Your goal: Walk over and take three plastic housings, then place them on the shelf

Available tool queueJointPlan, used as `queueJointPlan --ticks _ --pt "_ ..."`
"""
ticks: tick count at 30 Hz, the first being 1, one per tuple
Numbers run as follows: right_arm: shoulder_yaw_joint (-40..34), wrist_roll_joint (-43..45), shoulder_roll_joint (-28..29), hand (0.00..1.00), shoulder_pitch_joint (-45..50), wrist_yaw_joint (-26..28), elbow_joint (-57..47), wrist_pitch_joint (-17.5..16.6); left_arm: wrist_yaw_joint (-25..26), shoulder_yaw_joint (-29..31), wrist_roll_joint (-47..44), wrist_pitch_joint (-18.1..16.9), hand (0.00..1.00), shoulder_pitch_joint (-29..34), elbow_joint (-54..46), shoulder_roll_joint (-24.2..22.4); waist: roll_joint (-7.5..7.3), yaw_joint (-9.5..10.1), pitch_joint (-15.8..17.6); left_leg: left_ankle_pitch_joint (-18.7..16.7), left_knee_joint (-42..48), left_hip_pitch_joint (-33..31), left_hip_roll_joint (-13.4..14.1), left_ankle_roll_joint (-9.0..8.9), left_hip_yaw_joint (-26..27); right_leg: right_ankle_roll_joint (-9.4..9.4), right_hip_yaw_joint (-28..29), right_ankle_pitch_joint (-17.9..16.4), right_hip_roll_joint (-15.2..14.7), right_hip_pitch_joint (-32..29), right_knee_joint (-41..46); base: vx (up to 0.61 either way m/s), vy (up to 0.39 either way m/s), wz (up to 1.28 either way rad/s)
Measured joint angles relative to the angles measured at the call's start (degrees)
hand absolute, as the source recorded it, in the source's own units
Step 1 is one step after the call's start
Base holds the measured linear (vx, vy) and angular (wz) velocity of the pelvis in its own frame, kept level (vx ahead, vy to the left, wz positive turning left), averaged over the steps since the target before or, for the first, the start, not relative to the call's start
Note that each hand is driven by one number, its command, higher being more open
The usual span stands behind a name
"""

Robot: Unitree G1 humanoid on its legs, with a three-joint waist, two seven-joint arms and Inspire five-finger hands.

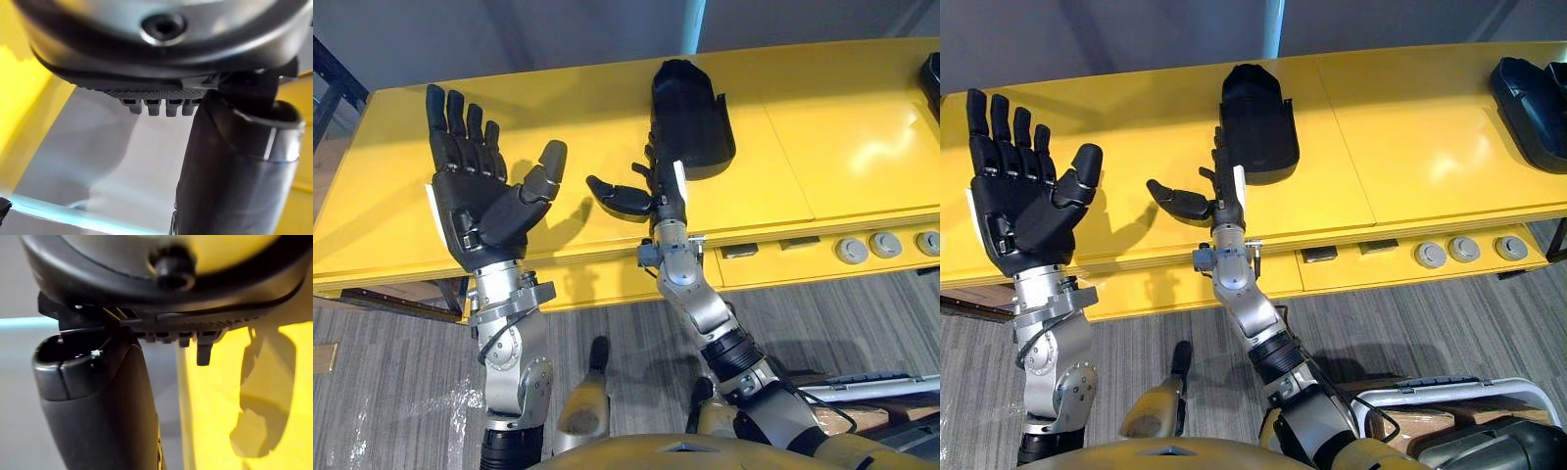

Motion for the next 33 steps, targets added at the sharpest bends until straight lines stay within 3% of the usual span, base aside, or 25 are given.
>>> queueJointPlan --ticks 6,9,15,22,28,33 --pt "-0.5 -0.8 0.8 1.00 0.7 1.3 0.0 -0.7 0.1 0.0 0.0 0.0 1.00 0.0 0.0 0.0 0.11 0.01 -0.1 0.1 0.0 0.0 0.0 0.09 0.0 0.05 0.0 0.0 0.0 0.0 0.0 0.00 0.000 0.00" --pt "0.4 -0.6 0.8 1.00 2.5 7.1 0.0 -3.8 0.0 0.5 0.0 0.0 1.00 1.2 -0.1 0.0 0.23 -0.32 -0.1 0.1 0.0 0.1 0.0 0.09 0.1 0.05 0.1 0.0 0.0 0.1 0.0 0.00 0.000 0.00" --pt "11.3 4.4 -2.8 1.00 7.6 20.4 -9.7 -8.1 0.0 1.1 0.0 0.0 1.00 2.7 -0.1 0.1 0.33 -1.46 -0.4 -0.4 0.0 1.2 0.0 -0.13 0.3 0.30 0.3 0.3 0.2 1.4 -1.3 0.00 -0.004 -0.01" --pt "12.6 8.4 -4.3 1.00 14.0 23.9 -20.8 -9.8 -0.2 2.2 0.1 -1.5 1.00 4.3 -1.0 0.7 -0.34 -1.66 -4.4 -1.9 0.0 2.7 0.0 0.10 1.8 0.98 1.7 1.7 0.7 3.6 -5.6 0.03 0.003 -0.10" --pt "3.1 10.5 -5.6 1.00 25.6 20.8 -33.2 -10.3 -1.0 1.9 -0.7 -1.8 1.00 7.5 -1.0 0.7 -1.38 -3.39 -6.2 -2.8 0.0 4.5 0.5 0.31 5.6 1.10 5.1 3.6 1.3 4.9 -8.7 0.05 0.005 -0.31" --pt "-11.4 10.0 -6.0 1.00 37.5 16.0 -37.4 -9.9 -4.0 -1.5 -4.5 -1.9 1.00 9.7 -1.0 0.7 -2.58 -6.05 -8.4 -4.7 0.0 7.4 1.7 -0.09 11.3 0.92 10.0 4.5 2.4 4.9 -10.2 0.04 -0.008 -0.57"
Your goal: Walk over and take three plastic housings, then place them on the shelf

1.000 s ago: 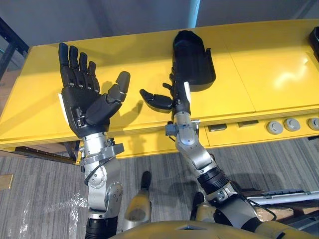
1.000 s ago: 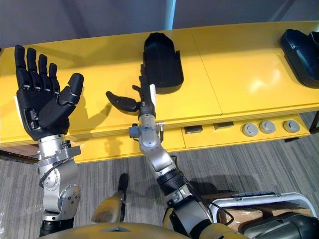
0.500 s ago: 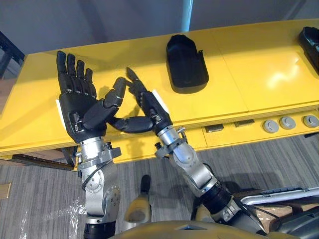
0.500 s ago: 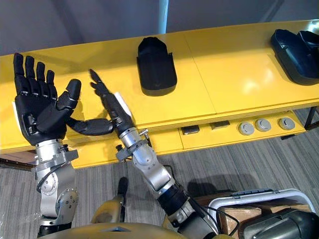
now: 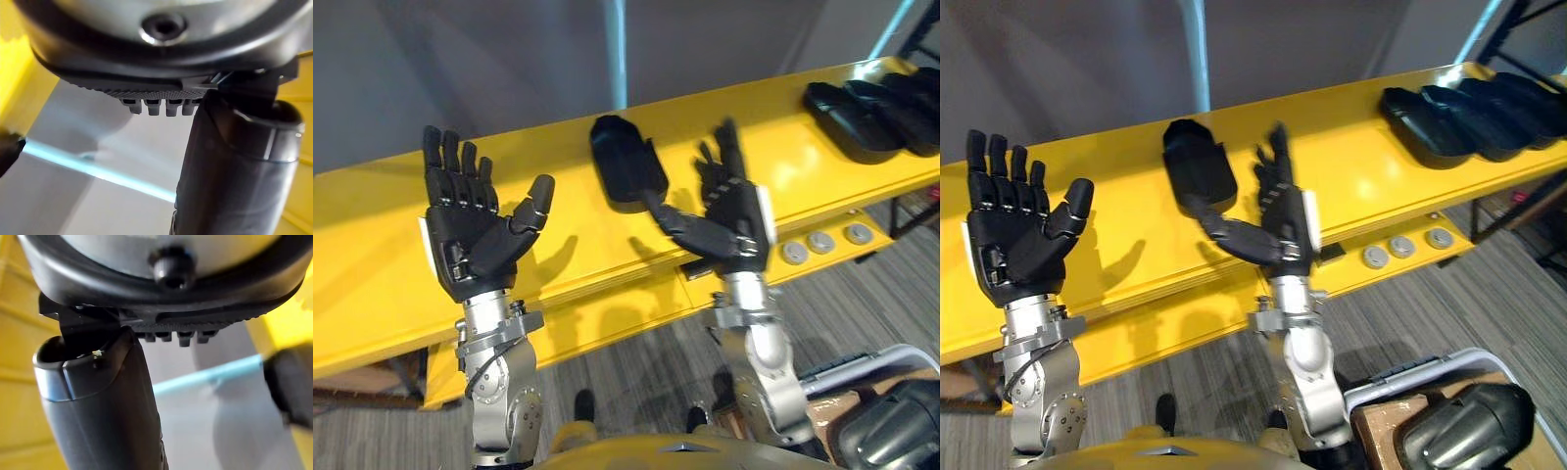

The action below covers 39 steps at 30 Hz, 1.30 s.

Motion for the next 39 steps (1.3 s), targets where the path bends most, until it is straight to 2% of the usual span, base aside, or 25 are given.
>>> queueJointPlan --ticks 1,4,8,9,12,15,16,18,19,20,22,25,27,30,32,33,34,35,36,37,38,39 --pt "-3.5 0.0 0.0 1.00 3.5 -0.5 -0.1 0.1 -0.2 -1.9 -0.4 -0.1 1.00 0.2 0.0 0.2 -0.22 -0.99 -0.5 -0.7 0.0 1.1 0.5 -0.22 2.5 -0.05 2.4 0.3 0.6 -0.2 -0.1 0.05 -0.011 -0.81" --pt "-7.8 0.1 0.0 1.00 8.3 -0.9 -0.3 0.3 -0.2 -5.2 -0.7 -0.1 1.00 0.2 0.0 1.2 -0.35 -2.84 -0.8 -1.5 0.0 2.6 1.4 -0.77 5.6 -0.14 5.2 0.7 1.5 -0.4 -0.4 0.02 -0.018 -0.68" --pt "-14.2 6.9 1.3 1.00 17.8 -1.0 -4.5 0.2 0.6 -11.9 -2.0 -0.1 1.00 -1.1 0.8 2.0 -0.13 -6.51 -1.9 -3.5 0.8 4.1 3.5 -1.94 11.9 -0.18 10.8 1.6 3.5 -2.1 -1.0 0.03 -0.039 -0.76" --pt "-14.8 6.8 2.0 1.00 20.3 -1.0 -6.0 -0.1 1.7 -13.9 -2.0 -0.2 1.00 -1.7 0.9 2.0 -0.07 -7.77 -1.9 -4.2 1.7 4.5 4.2 -2.25 13.3 -0.11 12.2 1.7 4.0 -2.3 -1.0 0.02 -0.035 -0.64" --pt "-14.5 6.9 3.4 1.00 23.5 -0.9 -7.1 -1.9 4.6 -17.6 -1.8 -0.3 1.00 -3.8 1.5 2.1 0.08 -9.75 -1.8 -6.3 4.1 4.6 5.4 -3.01 17.1 0.15 15.9 2.0 5.4 -3.7 -1.0 0.02 -0.037 -0.72" --pt "-13.3 10.0 3.5 1.00 24.0 2.4 -7.1 -3.2 7.9 -18.4 0.4 -0.2 1.00 -4.5 1.6 2.0 1.05 -10.02 -1.2 -9.1 8.4 4.1 6.3 -3.34 18.7 0.37 19.2 2.4 7.0 -4.7 -0.8 0.03 -0.025 -0.61" --pt "-12.9 10.7 3.3 1.00 23.9 3.1 -7.1 -3.3 8.1 -18.2 0.6 -0.2 1.00 -4.3 1.5 2.0 1.34 -9.85 -1.1 -10.2 10.0 3.6 6.4 -3.19 17.5 0.23 19.8 2.5 7.3 -4.9 -0.7 0.04 -0.011 -0.60" --pt "-8.8 11.8 1.6 1.00 19.7 6.2 -7.0 -3.3 9.2 -15.3 0.5 -0.2 1.00 -3.1 0.4 2.0 3.53 -7.29 0.6 -17.6 17.4 0.9 6.1 -1.80 4.2 -0.51 24.3 2.9 9.9 -6.1 0.3 0.01 0.034 -0.99" --pt "-7.6 11.8 1.1 1.00 18.3 6.9 -6.8 -3.3 9.2 -14.2 0.4 -0.1 1.00 -2.9 0.4 1.9 3.96 -6.67 1.2 -19.1 19.3 0.3 5.8 -1.31 1.2 -0.51 25.2 3.0 10.2 -6.2 0.4 -0.05 0.158 -1.07" --pt "-4.8 11.6 -0.3 1.00 15.1 7.8 -5.6 -3.3 8.8 -12.1 -0.3 0.5 1.00 -2.1 0.2 2.0 3.94 -5.03 1.8 -21.4 22.3 -0.9 4.5 0.07 -4.6 -0.60 27.3 2.9 10.7 -7.2 1.7 -0.06 0.178 -0.72" --pt "-1.9 11.4 -2.2 1.00 10.7 8.0 -3.4 -3.3 7.6 -9.9 -2.6 0.6 1.00 -0.2 -1.1 2.0 4.92 -4.20 2.0 -23.7 24.7 -2.4 3.1 0.69 -8.6 -0.04 27.7 2.1 10.7 -8.9 4.1 -0.08 0.189 -0.33" --pt "1.3 11.3 -1.5 1.00 9.4 4.6 -1.0 -3.2 4.0 -7.8 -6.6 0.0 1.00 1.0 -2.1 2.0 3.19 -0.68 3.5 -25.2 29.4 -5.1 1.1 0.91 -10.3 0.61 25.6 0.6 9.4 -11.1 8.9 -0.07 0.105 0.19" --pt "2.3 11.5 -0.8 1.00 10.5 2.9 -0.7 -3.2 2.9 -7.5 -9.1 -1.1 1.00 1.4 -2.0 2.0 2.93 0.13 4.0 -26.6 33.4 -7.4 0.1 1.46 -11.3 0.90 24.4 -0.1 8.9 -12.6 11.8 -0.11 0.114 0.26" --pt "1.8 12.0 0.6 1.00 13.8 3.6 -0.7 -3.6 1.0 -7.8 -9.8 -3.0 1.00 1.3 -2.1 2.3 2.97 -0.06 6.3 -29.4 39.8 -9.9 -0.6 2.74 -10.9 1.68 24.7 0.4 8.5 -13.1 13.2 -0.13 0.141 -0.12" --pt "1.8 14.5 0.7 1.00 16.9 6.3 -0.7 -4.0 0.4 -8.4 -9.5 -3.9 1.00 1.2 -2.1 2.7 2.05 -0.15 8.3 -30.9 43.9 -11.4 -0.9 4.00 -8.5 3.50 25.0 2.4 7.7 -13.2 11.6 -0.25 0.176 -0.61" --pt "2.0 14.6 -0.1 1.00 17.0 8.3 -0.2 -4.0 0.9 -8.2 -8.7 -4.0 1.00 1.1 -2.0 2.5 2.36 0.16 9.4 -30.5 43.8 -12.3 0.8 5.55 -6.3 1.72 24.0 6.0 7.3 -13.2 8.1 -0.27 0.098 -0.83" --pt "2.3 14.6 -0.2 1.00 16.6 9.3 -0.1 -4.1 1.4 -7.9 -8.5 -4.0 1.00 0.8 -2.0 2.4 2.50 0.27 9.7 -29.8 43.7 -12.8 1.7 5.35 -5.4 0.59 21.8 5.8 7.2 -14.1 9.7 -0.28 0.058 -0.88" --pt "3.8 14.5 -0.6 1.00 15.2 10.4 0.1 -4.6 2.1 -7.4 -8.6 -4.0 1.00 0.2 -1.6 2.2 2.15 0.53 9.8 -28.0 42.4 -13.4 2.3 5.34 -3.9 -0.92 17.4 2.0 7.4 -16.9 18.7 -0.26 0.036 -0.71" --pt "6.3 14.5 -1.5 1.00 13.0 10.9 0.3 -5.5 2.3 -7.2 -8.8 -4.0 1.00 -0.4 -1.1 1.9 1.83 1.09 9.8 -25.8 40.2 -13.4 2.5 5.38 -2.7 -1.70 14.9 -1.6 6.3 -17.7 25.2 -0.20 0.046 -0.59" --pt "7.1 14.4 -2.1 1.00 11.6 10.9 0.5 -5.8 2.0 -7.2 -9.2 -4.0 1.00 -0.8 -0.8 1.8 1.74 1.34 9.7 -24.7 39.1 -13.4 2.8 5.24 -2.4 -2.19 14.0 -3.2 5.6 -17.6 27.6 -0.19 -0.036 -0.45" --pt "10.4 13.6 -2.7 1.00 6.6 9.9 2.6 -6.3 0.4 -6.7 -10.3 -3.7 1.00 -1.7 -0.6 1.6 1.28 1.90 9.4 -22.0 35.9 -13.2 3.7 4.46 -1.7 -4.09 11.7 -5.6 3.2 -16.9 33.6 -0.17 -0.148 -0.29" --pt "12.0 13.4 -2.5 1.00 3.7 8.8 4.7 -6.3 -0.7 -6.4 -11.2 -3.7 1.00 -2.1 -0.4 1.7 1.17 2.05 9.4 -20.1 33.5 -13.0 4.3 3.71 -1.6 -4.64 10.8 -6.3 1.5 -16.2 36.2 -0.20 -0.205 -0.28"
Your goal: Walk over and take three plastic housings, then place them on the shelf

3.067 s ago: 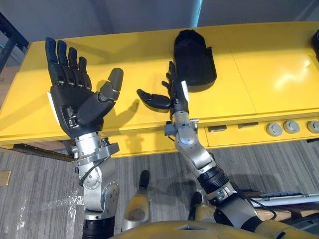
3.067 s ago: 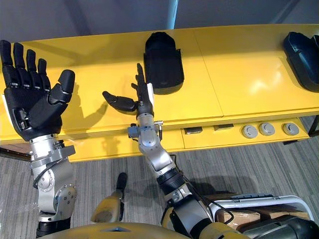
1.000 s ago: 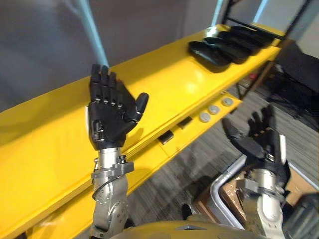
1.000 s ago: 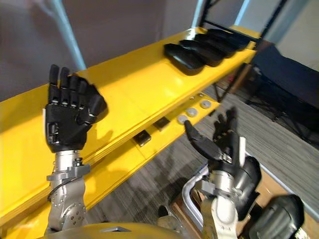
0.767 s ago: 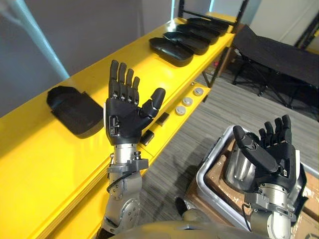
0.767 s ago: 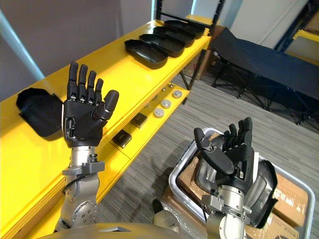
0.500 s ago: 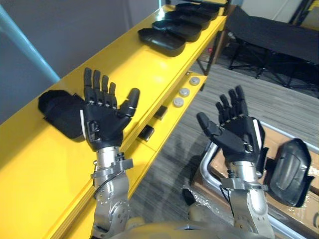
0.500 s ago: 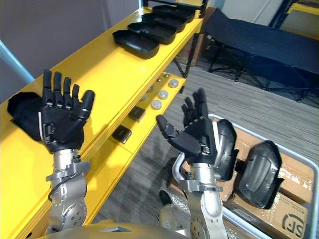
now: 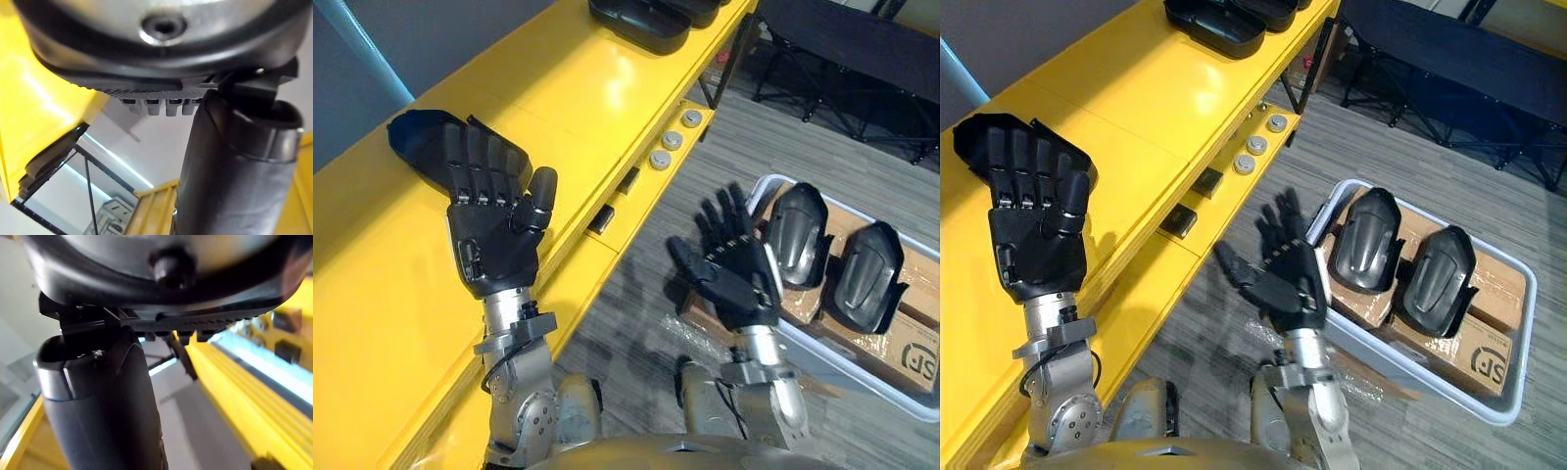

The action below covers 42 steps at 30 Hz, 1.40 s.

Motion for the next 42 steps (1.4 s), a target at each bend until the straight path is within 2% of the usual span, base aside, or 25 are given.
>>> queueJointPlan --ticks 2,4,5,6,8,9,11,13,14,15,16,17,18,20,21,23,25,27,31,33,35,36,37,41,42 --pt "1.7 -0.7 0.8 1.00 -4.7 -2.0 5.1 0.0 -2.3 0.0 -1.0 0.4 1.00 -1.1 2.2 0.2 -0.06 1.18 -0.2 3.1 -4.7 1.0 1.6 -1.94 0.0 -0.33 -0.5 -0.2 -2.8 2.2 1.8 -0.17 -0.307 -0.23" --pt "1.7 -2.9 1.5 1.00 -6.2 -4.5 10.4 0.1 -5.2 -0.3 -3.5 1.3 1.00 -1.1 4.5 1.0 -1.98 0.78 -1.6 6.3 -7.6 0.8 2.7 -4.75 -1.0 0.19 -0.2 0.7 -5.0 5.3 -0.4 -0.14 -0.409 -0.01" --pt "1.5 -4.5 1.8 1.00 -5.9 -6.5 13.0 0.3 -6.8 -0.9 -6.1 2.2 1.00 -1.3 6.4 2.2 -2.91 0.81 -2.3 7.5 -7.9 0.1 2.9 -6.71 -2.6 3.70 -0.5 0.6 -4.8 7.9 -5.6 -0.10 -0.465 -0.11" --pt "0.5 -4.5 0.7 1.00 -5.7 -7.9 15.4 0.9 -7.0 -2.0 -7.7 3.2 1.00 -1.2 8.8 2.0 -1.62 1.03 -3.1 8.3 -9.9 -0.2 3.8 -6.85 -7.2 5.52 -2.2 -2.1 -3.5 9.1 -10.1 -0.09 -0.540 -0.29" --pt "-1.8 -4.4 -0.5 1.00 -5.1 -8.7 18.0 2.4 -7.0 -3.4 -9.6 4.7 1.00 -1.0 11.0 1.7 -0.30 0.38 -4.0 10.4 -13.1 -0.1 5.5 -8.85 -8.4 7.74 -4.6 -4.9 -2.5 10.5 -16.1 -0.07 -0.382 -0.53" --pt "-2.8 -4.4 -1.0 1.00 -5.1 -8.7 18.8 2.9 -7.0 -3.9 -9.8 5.2 1.00 -0.9 11.1 1.4 -0.09 -0.36 -4.0 11.0 -13.6 -0.1 6.0 -9.31 -8.3 8.31 -5.4 -5.6 -2.3 10.6 -17.3 -0.09 -0.269 -0.52" --pt "-6.6 -4.4 -2.6 1.00 -2.8 -8.7 20.3 4.5 -7.2 -6.9 -11.5 6.2 1.00 -1.0 12.6 1.2 1.12 -2.55 -4.0 13.1 -14.0 0.0 7.9 -8.83 -8.7 7.98 -5.6 -6.2 -0.3 11.5 -20.0 -0.08 -0.208 -0.26" --pt "-9.8 -4.7 -3.9 1.00 3.1 -8.7 20.2 4.7 -7.5 -9.9 -11.7 6.7 1.00 -0.2 14.5 1.2 1.21 -4.90 -4.0 16.0 -13.7 1.8 8.0 -4.91 -9.0 7.12 -6.5 -5.8 0.1 14.0 -20.7 -0.08 -0.141 0.02" --pt "-10.4 -5.6 -4.3 1.00 4.6 -8.9 20.2 4.7 -8.2 -10.2 -11.7 6.8 1.00 0.2 15.0 1.2 1.31 -5.39 -4.1 17.0 -14.1 2.6 7.9 -3.87 -8.7 6.31 -6.6 -5.4 0.2 14.3 -21.5 -0.11 -0.098 -0.11" --pt "-10.9 -6.3 -4.4 1.00 5.3 -9.0 20.0 4.6 -8.7 -10.2 -11.7 6.7 1.00 0.4 15.0 1.3 1.32 -5.39 -4.3 17.3 -14.5 3.0 7.8 -3.56 -8.5 5.57 -6.5 -5.4 0.1 14.2 -22.2 -0.14 -0.044 -0.34" --pt "-11.6 -6.7 -4.5 1.00 5.8 -9.2 20.0 4.5 -9.5 -10.2 -11.7 6.7 1.00 0.5 15.2 1.3 1.33 -5.37 -4.3 16.0 -14.0 2.9 7.4 -4.90 -8.8 4.86 -6.0 -4.9 0.0 13.8 -23.5 -0.15 0.042 -0.63" --pt "-12.4 -6.6 -4.5 1.00 5.8 -10.2 19.9 4.4 -9.7 -10.3 -11.5 6.7 1.00 0.5 15.3 1.5 2.24 -5.06 -4.9 12.4 -12.4 3.0 4.2 -6.83 -10.6 4.55 -3.9 -3.7 -0.4 12.7 -25.2 -0.14 0.075 -0.80" --pt "-12.9 -6.6 -4.5 1.00 5.5 -10.9 19.9 4.1 -9.7 -10.2 -11.3 6.7 1.00 0.4 15.3 1.7 2.92 -5.08 -5.3 8.0 -10.9 2.7 1.3 -6.22 -11.1 5.21 -1.7 -2.3 -0.9 11.9 -26.5 -0.10 0.130 -0.75" --pt "-13.0 -6.6 -4.8 1.00 5.3 -11.5 19.9 4.0 -9.7 -10.0 -11.2 6.5 1.00 0.3 15.3 1.9 3.03 -4.68 -5.2 3.3 -10.0 2.6 -1.1 -5.63 -11.4 6.74 1.0 -0.5 -1.5 10.0 -27.2 -0.11 0.185 -0.68" --pt "-13.1 -6.6 -4.7 1.00 5.3 -12.2 19.9 3.9 -9.7 -9.8 -11.2 6.6 1.00 0.3 15.3 2.7 2.47 -4.49 -5.0 2.8 -9.3 2.4 -2.2 -5.32 -10.2 7.36 2.4 0.6 -2.5 9.6 -28.0 -0.13 0.193 -0.60" --pt "-13.5 -6.7 -3.6 1.00 5.1 -14.0 19.9 3.9 -9.7 -9.7 -11.1 6.9 1.00 0.0 15.2 4.5 0.70 -4.52 -5.0 2.8 -8.7 0.7 -3.2 -5.01 -9.0 6.94 2.9 3.0 -3.9 8.8 -31.0 -0.12 0.171 -0.34" --pt "-15.1 -6.7 -2.7 1.00 3.4 -16.3 20.3 3.9 -9.6 -9.1 -11.0 8.1 1.00 -1.2 15.3 6.2 -0.50 -4.19 -4.3 2.7 -6.9 -1.9 -3.1 -4.80 -8.7 7.12 2.5 6.4 -4.0 7.7 -33.2 -0.10 0.106 -0.23" --pt "-20.6 -6.9 -2.5 1.00 -3.1 -20.6 24.5 3.5 -9.4 -7.4 -10.8 10.3 1.00 -3.4 15.4 6.7 -1.01 -3.81 -2.1 2.6 -4.3 -4.5 -2.9 -4.79 -8.7 7.86 1.0 10.2 -3.9 7.2 -35.9 -0.11 0.042 -0.15" --pt "-30.5 -6.7 -4.4 1.00 -15.6 -27.3 32.3 3.5 -9.2 -7.6 -8.6 11.5 1.00 -5.9 15.4 8.6 -0.52 -3.50 2.5 2.2 -2.4 -6.8 -2.8 -4.73 -8.7 6.35 -0.3 12.5 -4.0 6.8 -38.3 -0.14 0.018 -0.11" --pt "-32.7 -6.6 -7.0 1.00 -22.7 -29.4 35.4 3.8 -9.1 -7.4 -8.6 12.0 1.00 -6.7 15.5 9.4 -0.42 -3.29 4.9 2.4 -1.8 -8.3 -2.9 -4.99 -9.0 5.61 -0.5 12.2 -3.8 4.9 -38.3 -0.12 -0.028 -0.22" --pt "-33.9 -6.6 -13.2 1.00 -32.5 -31.4 40.1 5.2 -9.0 -7.9 -8.4 13.1 1.00 -8.8 16.8 9.5 0.65 -2.86 8.4 3.1 -1.8 -10.3 -3.0 -5.28 -10.4 3.56 -0.5 13.7 -3.1 2.8 -39.3 -0.12 -0.055 -0.18" --pt "-34.0 -6.7 -14.8 1.00 -34.9 -31.7 41.7 5.5 -9.0 -8.0 -8.2 13.5 1.00 -9.5 17.6 9.4 1.01 -2.68 9.1 3.2 -1.8 -10.7 -3.0 -5.39 -10.9 3.11 -0.6 14.1 -2.9 2.6 -39.7 -0.06 -0.067 -0.14" --pt "-34.1 -6.6 -18.8 1.00 -40.6 -32.0 47.2 5.6 -9.0 -8.9 -8.2 14.3 1.00 -11.5 20.6 9.2 1.65 -2.02 10.1 3.5 -2.0 -11.7 -3.0 -5.57 -12.0 3.52 -1.2 15.3 -2.5 1.9 -40.6 -0.02 -0.062 -0.02" --pt "-33.7 -5.2 -24.8 1.00 -48.4 -32.2 54.8 5.7 -9.1 -10.2 -8.2 14.3 1.00 -13.4 24.4 9.0 3.44 -1.33 11.5 4.2 -2.1 -13.6 -3.0 -5.88 -14.3 5.96 -3.5 17.0 -2.0 0.9 -41.2 0.04 -0.056 0.10" --pt "-33.4 -4.0 -27.2 1.00 -50.8 -32.1 57.5 5.7 -9.1 -10.4 -8.2 14.3 1.00 -14.2 25.8 8.5 4.23 -0.24 12.1 4.4 -2.5 -13.7 -2.8 -5.91 -14.5 6.30 -4.7 17.5 -1.9 0.7 -41.2 0.07 -0.048 0.01"
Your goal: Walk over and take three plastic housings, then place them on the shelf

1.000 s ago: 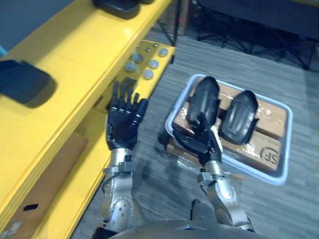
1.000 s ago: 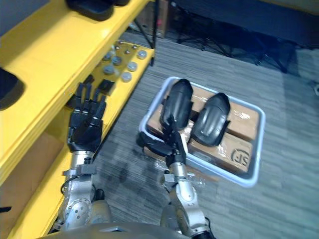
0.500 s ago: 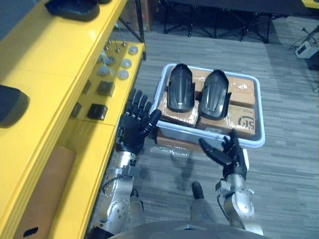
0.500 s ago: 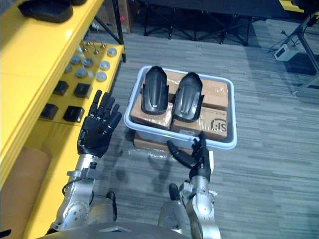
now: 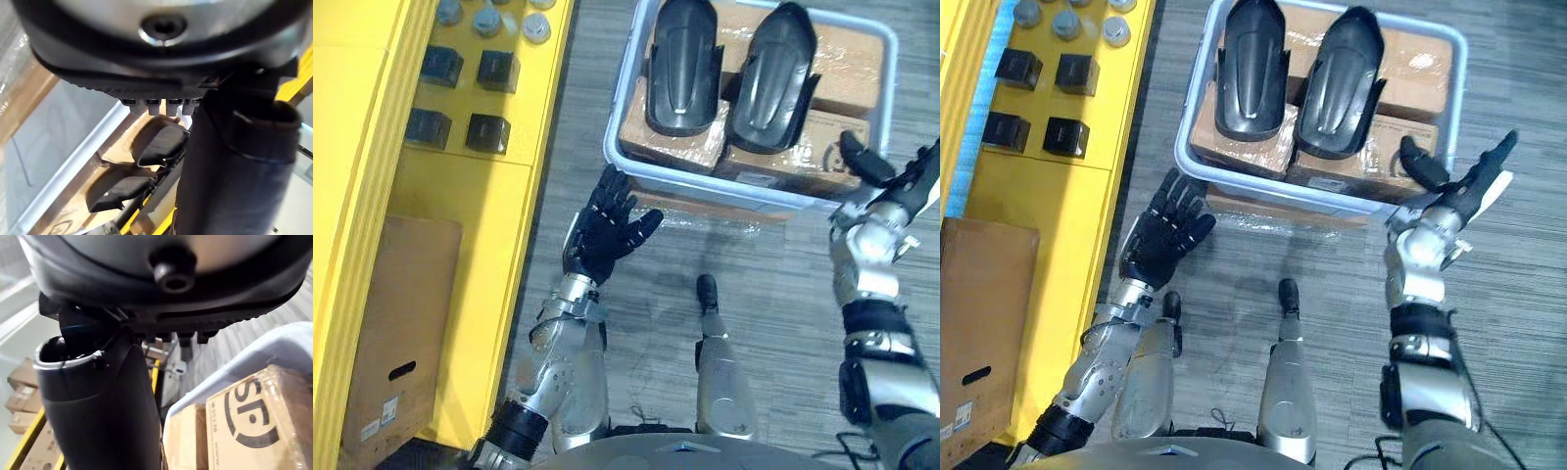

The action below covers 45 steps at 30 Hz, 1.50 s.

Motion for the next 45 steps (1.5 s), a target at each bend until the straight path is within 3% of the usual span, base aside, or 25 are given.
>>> queueJointPlan --ticks 3,8,13,18,20,22,23,31,35,40,45 --pt "1.6 0.2 -3.2 1.00 -4.0 0.6 4.1 0.2 0.0 -0.6 -0.1 0.0 1.00 -1.1 2.4 -0.4 1.42 1.08 0.7 0.6 -1.0 -0.1 0.0 0.05 -0.1 -0.49 -2.8 0.8 -0.1 -0.4 0.0 0.05 -0.039 0.02" --pt "3.9 0.2 -6.4 1.00 -9.9 0.9 8.9 1.1 0.0 -2.7 -1.1 -0.2 1.00 -3.2 7.8 -1.4 1.95 2.93 0.9 2.0 -3.0 -0.6 -0.9 0.12 -0.9 -0.50 -5.2 0.9 -1.0 -1.0 0.0 0.02 0.000 0.14" --pt "7.5 0.7 -12.7 1.00 -17.9 2.6 11.4 3.2 0.0 -5.1 -3.0 -0.3 1.00 -3.2 10.3 -2.7 4.10 4.27 2.2 3.6 -5.0 -0.7 -2.1 0.45 -1.0 -0.46 -6.6 0.9 -2.4 -2.2 1.3 -0.03 0.015 0.09" --pt "10.0 0.6 -14.7 1.00 -22.3 6.3 15.9 8.6 0.0 -6.3 -4.3 -1.4 1.00 -3.3 12.8 -3.7 4.26 5.49 2.3 5.4 -6.9 -1.2 -2.3 0.20 -1.3 -0.34 -7.3 0.8 -2.7 -3.7 2.2 -0.04 -0.007 0.05" --pt "10.4 0.5 -15.2 1.00 -24.1 7.6 18.7 14.0 0.0 -7.0 -5.3 -1.9 1.00 -3.6 13.4 -4.2 4.36 6.02 2.3 6.4 -7.8 -1.6 -2.4 0.10 -1.3 -0.22 -7.6 0.7 -2.9 -4.6 2.9 -0.05 -0.005 0.06" --pt "11.4 -0.4 -15.4 1.00 -24.3 7.5 19.3 15.8 0.0 -7.3 -5.3 -2.1 1.00 -3.6 13.5 -4.2 4.64 5.98 2.4 6.9 -8.5 -1.5 -2.3 -0.05 -1.6 0.12 -8.3 0.3 -3.0 -4.7 3.4 -0.04 -0.014 0.13" --pt "12.0 -0.4 -15.9 0.00 -25.3 7.6 19.3 17.4 0.0 -7.5 -5.3 -2.3 1.00 -3.5 13.6 -4.4 4.69 6.09 2.5 7.2 -8.8 -1.5 -2.3 -0.18 -1.8 0.16 -8.5 0.1 -3.0 -4.8 3.6 -0.06 -0.020 0.09" --pt "13.7 -3.1 -20.0 0.00 -29.2 9.0 21.7 25.8 0.0 -9.1 -5.3 -3.1 1.00 -3.0 14.9 -4.7 4.67 6.16 2.5 10.5 -13.3 0.5 -2.1 -0.64 -1.7 0.05 -9.0 -0.4 -3.3 -5.5 5.1 -0.03 -0.008 0.02" --pt "14.3 -11.3 -20.1 0.00 -31.8 9.5 24.2 29.9 -0.1 -9.9 -5.3 -3.1 1.00 -2.4 16.0 -4.5 4.67 6.11 2.5 12.6 -17.2 2.8 -1.6 -0.93 -1.2 0.02 -9.1 -0.4 -3.2 -5.2 5.1 0.00 -0.011 -0.02" --pt "15.9 -9.2 -20.5 0.00 -32.9 10.3 26.8 33.2 -0.1 -10.8 -5.3 -3.2 1.00 -1.9 16.0 -3.5 4.70 6.08 2.4 13.3 -19.3 5.7 -1.0 -1.17 -1.1 -0.01 -9.7 -0.3 -2.9 -3.3 4.7 0.01 0.000 0.00" --pt "11.9 -6.1 -19.5 0.00 -31.2 8.1 27.7 35.5 -0.4 -9.3 -6.2 -3.2 1.00 -1.4 15.9 -3.3 4.64 5.67 2.4 13.4 -20.4 7.9 -0.9 -1.19 -0.8 -0.01 -10.0 -0.3 -2.9 -1.0 3.7 0.01 0.002 0.00"
